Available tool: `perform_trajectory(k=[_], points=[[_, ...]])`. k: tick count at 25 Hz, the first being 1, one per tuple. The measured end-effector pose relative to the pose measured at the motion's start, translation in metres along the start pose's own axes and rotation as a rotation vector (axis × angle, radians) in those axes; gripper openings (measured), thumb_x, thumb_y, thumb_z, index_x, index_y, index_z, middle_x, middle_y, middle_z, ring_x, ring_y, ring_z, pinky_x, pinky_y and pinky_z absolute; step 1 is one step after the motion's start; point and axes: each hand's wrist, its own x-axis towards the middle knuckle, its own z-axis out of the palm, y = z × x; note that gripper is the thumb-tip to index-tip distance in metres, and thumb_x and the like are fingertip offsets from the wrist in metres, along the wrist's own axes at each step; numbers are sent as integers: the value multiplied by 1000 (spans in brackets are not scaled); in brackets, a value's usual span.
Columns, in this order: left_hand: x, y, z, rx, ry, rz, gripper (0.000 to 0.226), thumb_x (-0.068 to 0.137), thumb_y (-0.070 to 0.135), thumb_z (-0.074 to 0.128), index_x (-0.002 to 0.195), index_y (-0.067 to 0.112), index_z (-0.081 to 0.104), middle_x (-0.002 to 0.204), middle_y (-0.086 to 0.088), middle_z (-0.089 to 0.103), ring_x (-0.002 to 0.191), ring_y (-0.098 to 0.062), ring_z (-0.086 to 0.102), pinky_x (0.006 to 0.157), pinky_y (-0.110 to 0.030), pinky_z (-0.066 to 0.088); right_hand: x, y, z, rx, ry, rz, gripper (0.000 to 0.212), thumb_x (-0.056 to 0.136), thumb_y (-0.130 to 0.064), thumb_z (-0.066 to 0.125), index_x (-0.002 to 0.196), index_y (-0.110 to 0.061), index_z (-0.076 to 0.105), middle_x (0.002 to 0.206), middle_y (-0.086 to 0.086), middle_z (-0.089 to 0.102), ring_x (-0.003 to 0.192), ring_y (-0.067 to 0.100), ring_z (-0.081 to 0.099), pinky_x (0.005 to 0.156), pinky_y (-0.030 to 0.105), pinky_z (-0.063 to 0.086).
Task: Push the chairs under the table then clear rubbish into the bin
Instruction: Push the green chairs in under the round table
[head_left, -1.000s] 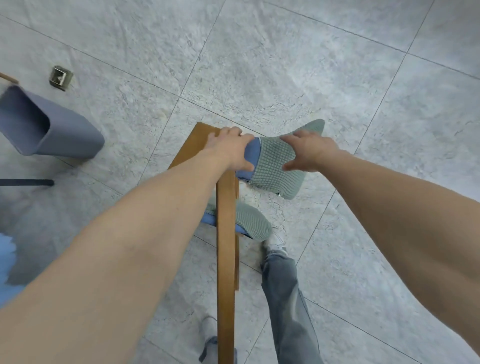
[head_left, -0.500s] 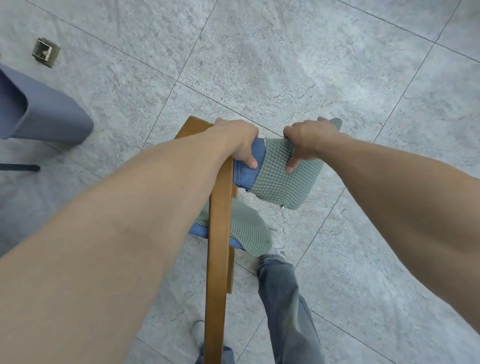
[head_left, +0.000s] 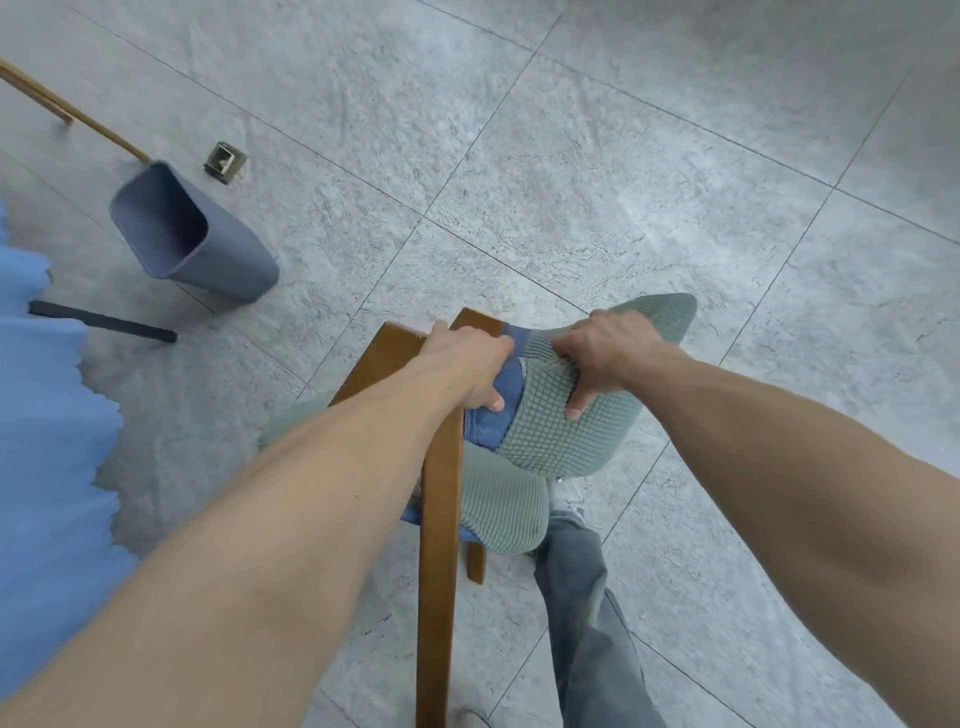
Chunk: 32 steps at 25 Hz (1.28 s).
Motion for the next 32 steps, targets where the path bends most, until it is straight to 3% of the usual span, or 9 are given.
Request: perform_trajectory(k=[8, 11, 14, 18, 23, 28, 30, 32], points=[[-215, 1, 107, -23, 273, -53, 50, 88, 46, 65, 128, 21, 47, 127, -4, 58, 120, -26, 49, 101, -49, 32, -126, -177, -3, -200, -51, -15, 71, 44, -83, 73, 88, -27, 68, 73, -9, 63, 76, 14, 63, 70, 29, 55], [-298, 6, 165, 1, 380, -86, 54, 89, 46, 64, 131, 20, 44, 129, -4, 57, 121, -26, 49, 100, -49, 33, -184, -256, 15, -304, -33, -23, 70, 47, -84, 71, 90, -29, 67, 72, -11, 61, 77, 13, 62, 74, 31, 56], [-365, 13, 229, 5, 436, -121, 55, 90, 46, 62, 134, 19, 44, 132, -5, 57, 123, -26, 49, 101, -49, 34, -226, -324, 47, -381, 5, -83, 69, 51, -85, 68, 94, -31, 69, 76, -11, 62, 78, 14, 61, 67, 28, 52], [-437, 25, 302, -75, 391, -230, 55, 90, 38, 63, 136, 18, 41, 132, -3, 57, 126, -26, 49, 114, -54, 20, -272, -399, 97, -407, 70, -213, 60, 68, -70, 69, 112, -29, 64, 96, -4, 61, 92, 19, 60, 63, 30, 44], [-503, 40, 388, -99, 217, -362, 57, 86, 10, 64, 137, 15, 39, 130, -5, 57, 122, -27, 53, 119, -58, 8, -314, -457, 155, -360, -79, -420, 49, 80, -30, 66, 124, -28, 44, 99, 1, 63, 89, 26, 64, 74, 40, 57], [-546, 55, 467, -169, 201, -442, 42, 90, 6, 55, 130, 17, 48, 128, -3, 58, 122, -28, 52, 115, -55, 18, -351, -479, 181, -442, -185, -655, 77, 82, -29, 58, 148, -35, 20, 113, 1, 64, 95, 28, 65, 70, 35, 50], [-558, 59, 501, -263, 199, -496, 35, 93, 6, 52, 127, 16, 53, 126, -4, 60, 121, -28, 52, 114, -54, 19, -366, -487, 188, -472, -215, -695, 74, 80, -30, 55, 146, -37, 22, 108, 0, 66, 90, 28, 65, 65, 33, 44], [-569, 66, 538, -257, 222, -537, 29, 92, 6, 53, 119, 16, 56, 115, -6, 63, 113, -29, 56, 112, -55, 24, -379, -506, 204, -486, -192, -738, 53, 80, -25, 53, 132, -25, 40, 96, 3, 68, 79, 30, 64, 62, 35, 43]])
